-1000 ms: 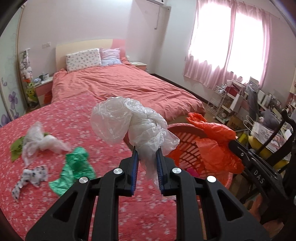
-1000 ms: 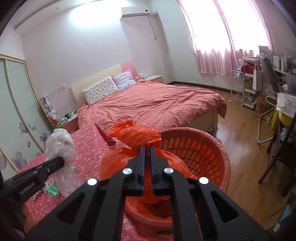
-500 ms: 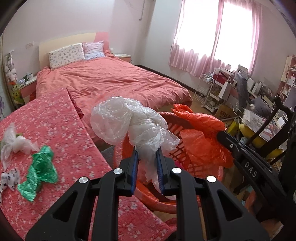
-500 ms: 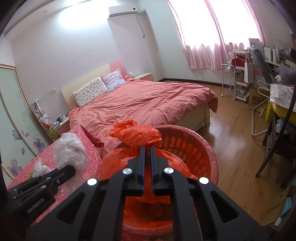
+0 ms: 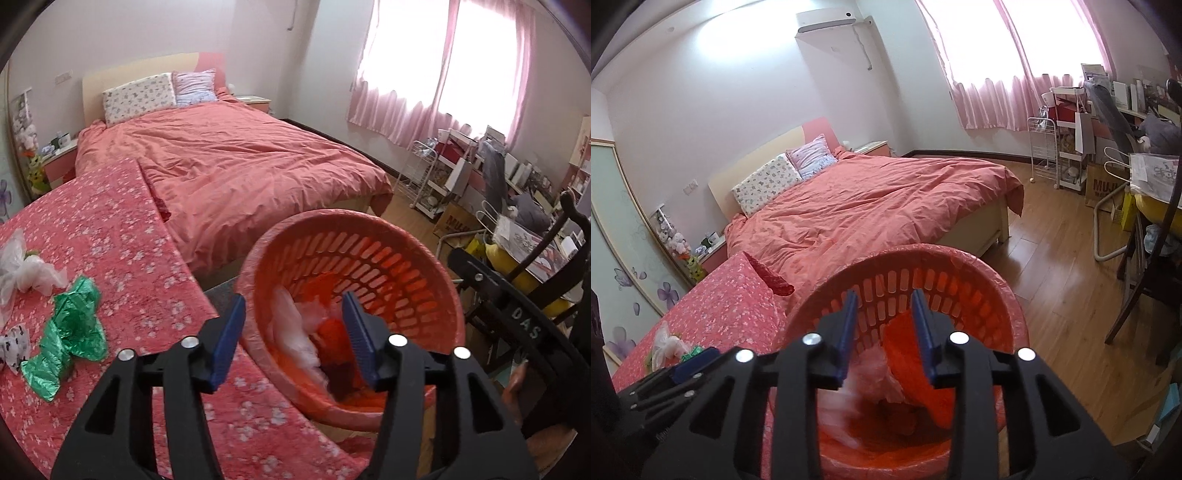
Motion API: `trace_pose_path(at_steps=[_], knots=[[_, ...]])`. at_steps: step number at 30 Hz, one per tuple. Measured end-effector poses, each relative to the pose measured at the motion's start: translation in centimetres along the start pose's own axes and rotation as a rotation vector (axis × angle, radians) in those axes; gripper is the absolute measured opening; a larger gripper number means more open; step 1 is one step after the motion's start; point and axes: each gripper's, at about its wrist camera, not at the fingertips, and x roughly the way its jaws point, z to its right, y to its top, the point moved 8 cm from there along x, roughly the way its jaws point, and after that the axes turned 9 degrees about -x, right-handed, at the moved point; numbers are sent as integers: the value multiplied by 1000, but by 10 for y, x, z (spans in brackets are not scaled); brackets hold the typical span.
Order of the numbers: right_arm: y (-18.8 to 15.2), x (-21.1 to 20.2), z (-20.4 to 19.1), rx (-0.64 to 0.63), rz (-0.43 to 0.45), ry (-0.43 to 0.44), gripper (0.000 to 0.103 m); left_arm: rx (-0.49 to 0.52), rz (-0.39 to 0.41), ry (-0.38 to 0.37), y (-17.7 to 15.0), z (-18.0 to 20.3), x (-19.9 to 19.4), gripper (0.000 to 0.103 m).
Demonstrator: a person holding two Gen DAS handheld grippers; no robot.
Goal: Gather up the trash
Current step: 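Carry both bags over the orange basket and open both tools, then grasp the paw-print white bag with the left tool while the right tool grasps the green bag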
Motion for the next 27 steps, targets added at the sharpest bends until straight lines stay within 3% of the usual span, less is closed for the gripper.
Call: trace_pose_path(at_steps=[4, 9, 19, 27], knots=[[-4, -1, -3, -22, 3, -25, 52, -15, 9, 42, 0, -20, -5, 68], [-7, -2, -13, -65, 0, -31, 58, -25, 29, 130, 0, -55, -17, 78], [-14, -5, -72, -167, -12, 15, 72, -98, 63, 368, -5, -169, -54, 84], [-22, -3, -136, -258, -20, 62, 82, -198, 61, 488, -16, -268, -91, 84]])
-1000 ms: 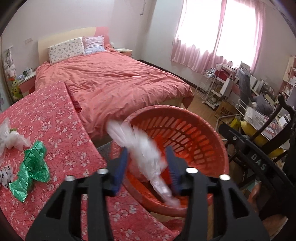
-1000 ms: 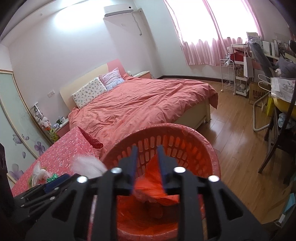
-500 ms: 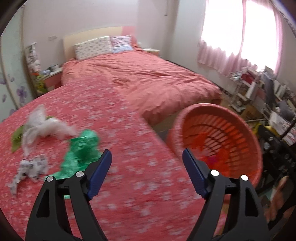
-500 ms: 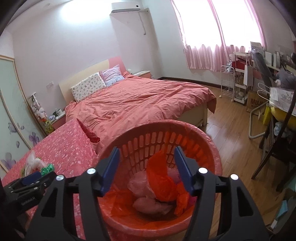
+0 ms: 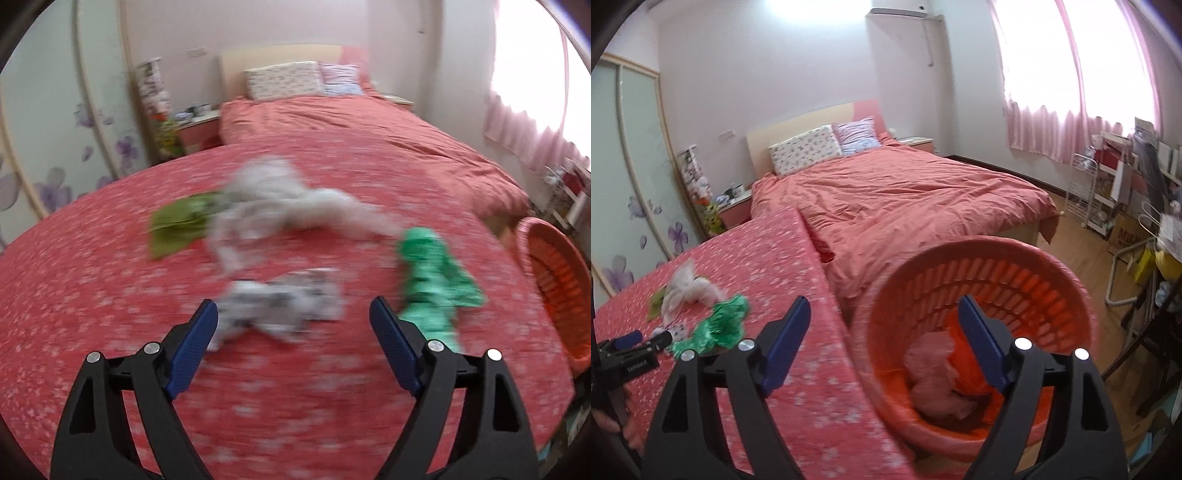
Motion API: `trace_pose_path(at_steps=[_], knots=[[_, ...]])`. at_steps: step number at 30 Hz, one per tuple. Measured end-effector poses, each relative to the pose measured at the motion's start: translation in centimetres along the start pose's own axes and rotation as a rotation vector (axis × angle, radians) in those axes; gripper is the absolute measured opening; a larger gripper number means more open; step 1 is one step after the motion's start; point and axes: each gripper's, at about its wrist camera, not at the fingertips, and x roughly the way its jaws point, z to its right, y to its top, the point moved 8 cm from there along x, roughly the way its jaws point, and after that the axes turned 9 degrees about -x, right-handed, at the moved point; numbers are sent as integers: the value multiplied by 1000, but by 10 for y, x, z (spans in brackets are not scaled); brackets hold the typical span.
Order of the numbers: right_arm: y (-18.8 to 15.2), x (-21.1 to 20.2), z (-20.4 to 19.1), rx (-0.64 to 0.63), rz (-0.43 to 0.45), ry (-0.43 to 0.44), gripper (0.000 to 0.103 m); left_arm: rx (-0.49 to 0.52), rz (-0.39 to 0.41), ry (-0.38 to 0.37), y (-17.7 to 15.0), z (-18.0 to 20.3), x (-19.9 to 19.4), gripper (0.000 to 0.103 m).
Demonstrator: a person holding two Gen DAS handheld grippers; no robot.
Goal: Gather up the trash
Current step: 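Grasp the paw-print white bag with the left tool while the right tool grasps the green bag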
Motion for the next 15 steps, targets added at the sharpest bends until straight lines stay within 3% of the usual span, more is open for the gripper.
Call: trace_pose_path(at_steps=[5, 10, 15], knots=[[2, 5, -32, -14, 1, 28, 85, -58, -18, 11, 6, -40, 12, 84], [2, 8, -58, -26, -10, 58, 85, -34, -30, -20, 8, -38, 21, 83], [3, 8, -75, -57, -18, 70, 85, -13, -87, -52, -2, -30, 34, 68]])
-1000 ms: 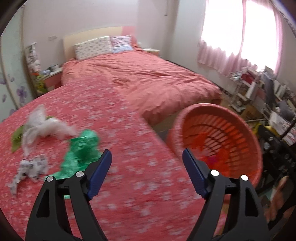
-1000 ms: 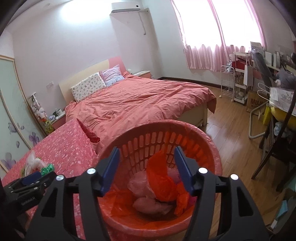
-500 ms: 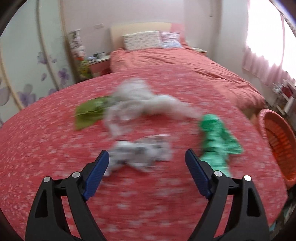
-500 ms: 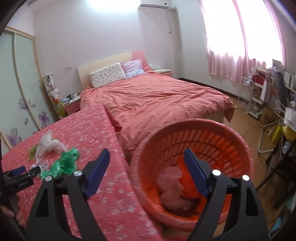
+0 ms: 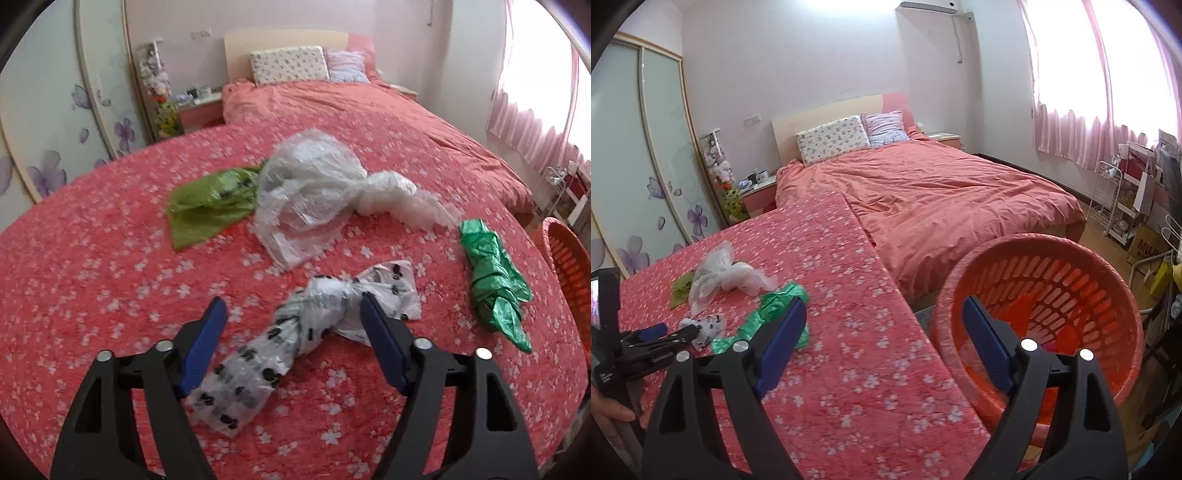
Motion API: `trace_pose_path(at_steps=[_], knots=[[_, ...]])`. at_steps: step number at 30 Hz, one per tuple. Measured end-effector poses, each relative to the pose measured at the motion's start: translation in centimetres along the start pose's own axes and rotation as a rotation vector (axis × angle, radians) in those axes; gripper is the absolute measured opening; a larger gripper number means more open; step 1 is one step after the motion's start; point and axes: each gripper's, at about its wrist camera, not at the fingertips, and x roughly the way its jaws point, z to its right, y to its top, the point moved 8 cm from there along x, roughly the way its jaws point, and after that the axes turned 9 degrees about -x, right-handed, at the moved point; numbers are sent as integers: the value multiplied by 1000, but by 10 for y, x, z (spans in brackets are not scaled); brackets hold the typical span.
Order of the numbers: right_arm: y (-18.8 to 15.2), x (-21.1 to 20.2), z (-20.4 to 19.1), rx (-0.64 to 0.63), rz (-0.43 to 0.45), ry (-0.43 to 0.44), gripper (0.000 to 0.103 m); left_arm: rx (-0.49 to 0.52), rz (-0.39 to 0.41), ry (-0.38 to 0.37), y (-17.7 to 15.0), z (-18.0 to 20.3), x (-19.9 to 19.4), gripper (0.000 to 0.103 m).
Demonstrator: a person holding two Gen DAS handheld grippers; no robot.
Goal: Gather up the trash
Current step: 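Grasp the paw-print white bag with the left tool while the right tool grasps the green bag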
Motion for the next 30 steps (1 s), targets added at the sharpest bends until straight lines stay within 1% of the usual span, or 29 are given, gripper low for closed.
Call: trace_pose_path(at_steps=[1, 3, 4, 5, 7, 8, 9, 12, 14, 19, 21, 24, 26, 28, 30], knots=[[0, 1, -2, -4, -2, 2, 85, -3, -8, -8, -1, 1, 2, 66], [-1, 2, -8, -12, -8, 7, 85, -1, -17, -16, -3, 2, 3, 57], [-2, 3, -11, -16, -11, 12, 85, -3, -15, -30, -2, 3, 2, 52], [-2, 4, -13, -20, -15, 16, 85, -4, -15, -36, -2, 5, 2, 42], [-3, 6, -18, -26, -20, 23, 85, -6, -9, -35, -1, 6, 1, 35], [-3, 7, -22, -32, -24, 30, 85, -8, -8, -38, -1, 6, 0, 29], [-4, 8, -25, -37, -26, 35, 85, -11, -7, -39, 0, 5, 1, 26], [-4, 11, -35, -55, -31, 46, 85, -21, 7, -38, -1, -2, -4, 23], [-4, 15, -43, -66, -37, 56, 85, -32, 19, -34, -2, -11, -10, 23], [-4, 28, -65, -72, -61, 93, 85, -74, 55, -11, 0, -44, -25, 23], [-3, 36, -78, -70, -77, 114, 85, -96, 63, 0, 3, -57, -29, 23], [-3, 50, -95, -73, -109, 122, 83, -136, 75, 14, 3, -78, -36, 23], [-4, 61, -108, -82, -135, 129, 76, -154, 82, 27, 4, -90, -40, 23], [-6, 70, -120, -100, -165, 128, 65, -168, 87, 38, 4, -99, -42, 23], [-9, 79, -128, -118, -188, 117, 61, -183, 89, 47, 5, -108, -44, 23]])
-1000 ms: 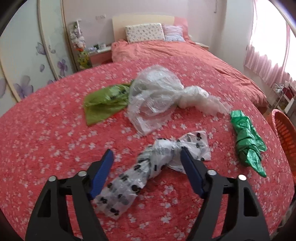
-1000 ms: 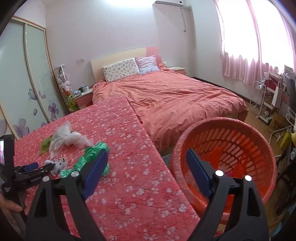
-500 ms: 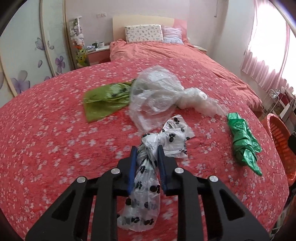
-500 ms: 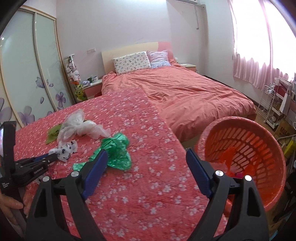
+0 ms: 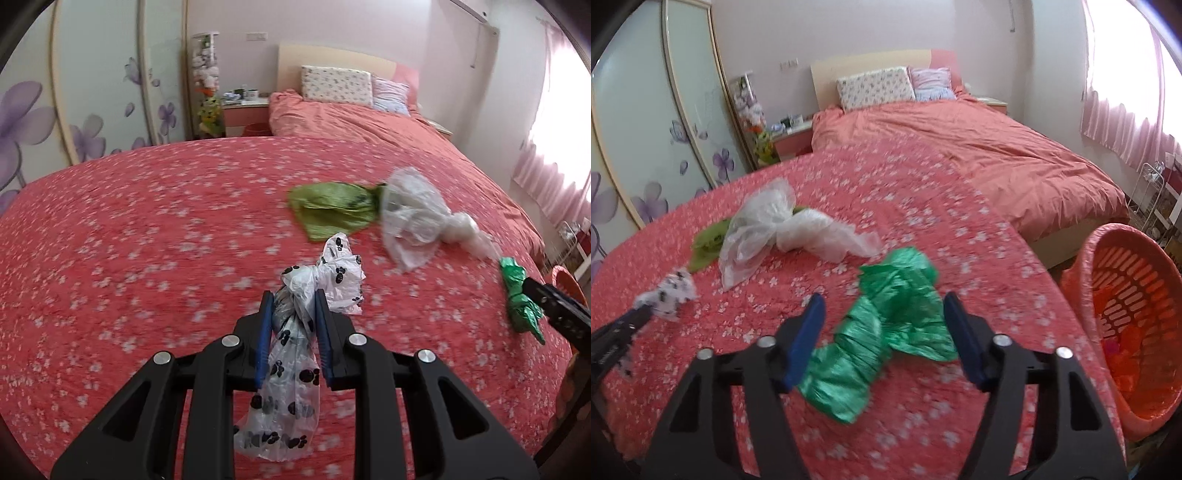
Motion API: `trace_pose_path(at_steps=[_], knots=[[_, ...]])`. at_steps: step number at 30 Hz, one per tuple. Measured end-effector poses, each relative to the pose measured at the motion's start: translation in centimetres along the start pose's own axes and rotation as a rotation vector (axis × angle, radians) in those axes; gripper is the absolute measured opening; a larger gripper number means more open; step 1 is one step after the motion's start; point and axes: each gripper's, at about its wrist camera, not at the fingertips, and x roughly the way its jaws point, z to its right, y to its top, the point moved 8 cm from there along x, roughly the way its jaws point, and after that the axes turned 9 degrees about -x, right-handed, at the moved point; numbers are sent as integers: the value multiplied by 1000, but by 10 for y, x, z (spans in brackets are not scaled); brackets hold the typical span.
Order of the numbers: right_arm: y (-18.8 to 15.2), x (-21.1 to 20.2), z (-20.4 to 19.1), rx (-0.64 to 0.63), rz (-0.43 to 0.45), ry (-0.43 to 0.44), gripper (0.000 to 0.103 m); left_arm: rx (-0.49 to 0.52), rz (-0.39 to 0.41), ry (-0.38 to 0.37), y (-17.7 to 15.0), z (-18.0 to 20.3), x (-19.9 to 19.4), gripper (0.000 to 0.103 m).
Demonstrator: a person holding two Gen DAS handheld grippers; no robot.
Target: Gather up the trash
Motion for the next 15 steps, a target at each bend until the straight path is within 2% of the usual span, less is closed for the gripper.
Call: trace_pose_path(at_steps=[4, 10, 15], knots=[[-3, 10, -4, -17, -36, -30, 48, -9, 1, 5, 2, -7, 0, 23], [-13, 7, 1, -17, -62, 1, 28, -3, -4, -6, 0, -3, -1, 23], [-19, -4, 14, -29, -48, -8, 24, 13, -5, -23, -4, 10, -3, 23]])
